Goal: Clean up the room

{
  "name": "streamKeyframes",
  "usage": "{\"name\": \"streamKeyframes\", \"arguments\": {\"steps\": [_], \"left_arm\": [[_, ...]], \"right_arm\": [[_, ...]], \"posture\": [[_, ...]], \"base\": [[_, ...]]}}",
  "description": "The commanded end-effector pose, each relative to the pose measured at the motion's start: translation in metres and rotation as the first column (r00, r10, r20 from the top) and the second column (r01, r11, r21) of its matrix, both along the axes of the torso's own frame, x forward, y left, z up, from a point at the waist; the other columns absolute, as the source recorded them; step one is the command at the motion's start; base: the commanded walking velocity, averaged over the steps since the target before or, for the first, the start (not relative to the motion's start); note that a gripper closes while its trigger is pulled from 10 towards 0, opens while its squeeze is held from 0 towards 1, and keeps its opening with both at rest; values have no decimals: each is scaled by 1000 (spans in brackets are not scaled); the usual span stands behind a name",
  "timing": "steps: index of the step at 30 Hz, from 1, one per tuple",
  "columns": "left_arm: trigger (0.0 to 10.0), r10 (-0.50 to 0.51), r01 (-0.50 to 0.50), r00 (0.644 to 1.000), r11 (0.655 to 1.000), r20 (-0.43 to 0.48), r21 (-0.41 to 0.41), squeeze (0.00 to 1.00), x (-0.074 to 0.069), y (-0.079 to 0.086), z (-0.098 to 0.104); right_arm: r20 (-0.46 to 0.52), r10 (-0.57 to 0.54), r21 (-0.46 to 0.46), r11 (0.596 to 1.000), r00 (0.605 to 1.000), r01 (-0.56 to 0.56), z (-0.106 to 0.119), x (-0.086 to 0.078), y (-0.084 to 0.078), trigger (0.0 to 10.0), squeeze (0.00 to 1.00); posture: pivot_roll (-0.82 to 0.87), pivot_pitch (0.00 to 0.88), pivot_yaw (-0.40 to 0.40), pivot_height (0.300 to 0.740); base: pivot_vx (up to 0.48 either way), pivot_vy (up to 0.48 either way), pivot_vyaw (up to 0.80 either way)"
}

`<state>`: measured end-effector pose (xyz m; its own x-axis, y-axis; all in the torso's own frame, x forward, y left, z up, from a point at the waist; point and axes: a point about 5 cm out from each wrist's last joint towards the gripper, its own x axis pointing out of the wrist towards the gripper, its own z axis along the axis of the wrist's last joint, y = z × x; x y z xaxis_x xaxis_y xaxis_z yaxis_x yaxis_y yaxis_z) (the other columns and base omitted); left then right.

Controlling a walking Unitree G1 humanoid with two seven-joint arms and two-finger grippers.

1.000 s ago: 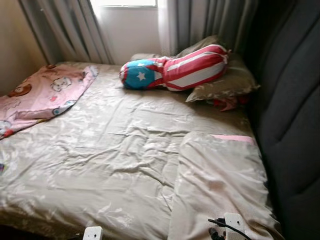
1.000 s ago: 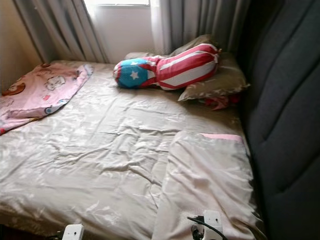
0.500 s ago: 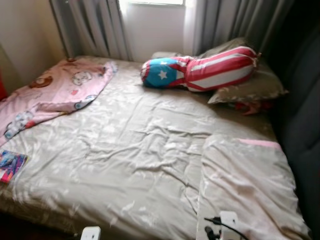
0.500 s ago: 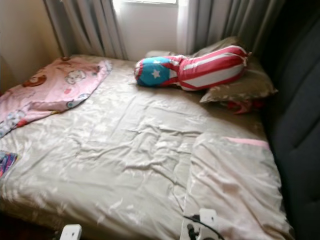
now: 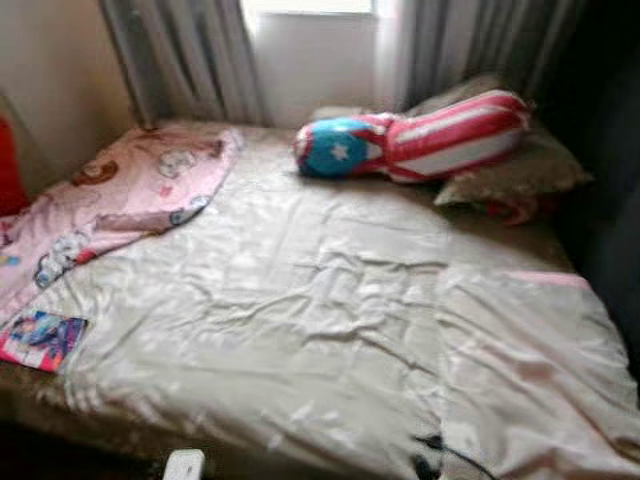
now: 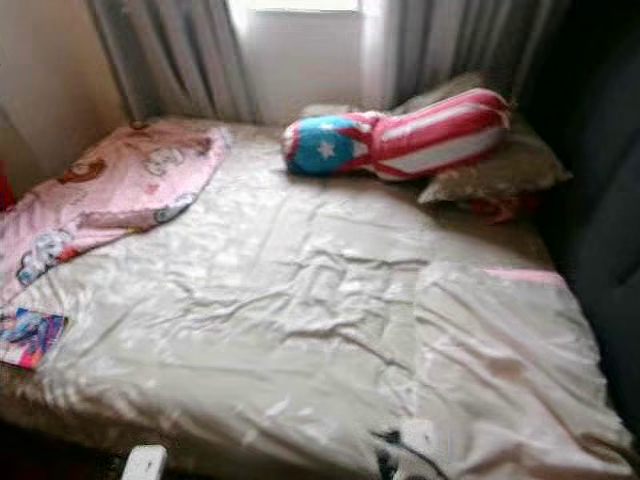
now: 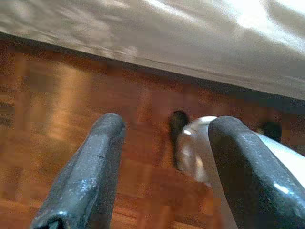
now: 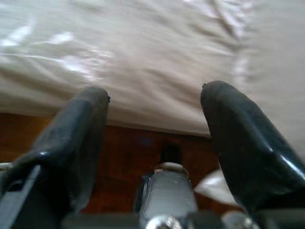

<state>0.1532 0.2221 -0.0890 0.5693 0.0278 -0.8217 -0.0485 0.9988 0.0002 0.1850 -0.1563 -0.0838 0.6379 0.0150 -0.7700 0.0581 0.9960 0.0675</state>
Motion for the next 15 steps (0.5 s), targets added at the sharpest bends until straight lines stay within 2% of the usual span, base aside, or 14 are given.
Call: {"name": "streamKeyframes", "arguments": {"steps": [1,15], "left_arm": [[10000,-12,13,1000,1000,14,-8,0,6,-6,1],[10000,-4,4,1000,1000,25,-13,0,14,-9,3]], "right_arm": [[-12,-21,-26,999,1000,21,-1,-4,-12,10000,0],[-6,-7,-31,1000,1000,7,2,3,-11,10000,0]], "posture": [[-49,0,24,740],[-47,0,13,740]], "base": [[0,480,0],[0,480,0]]}}
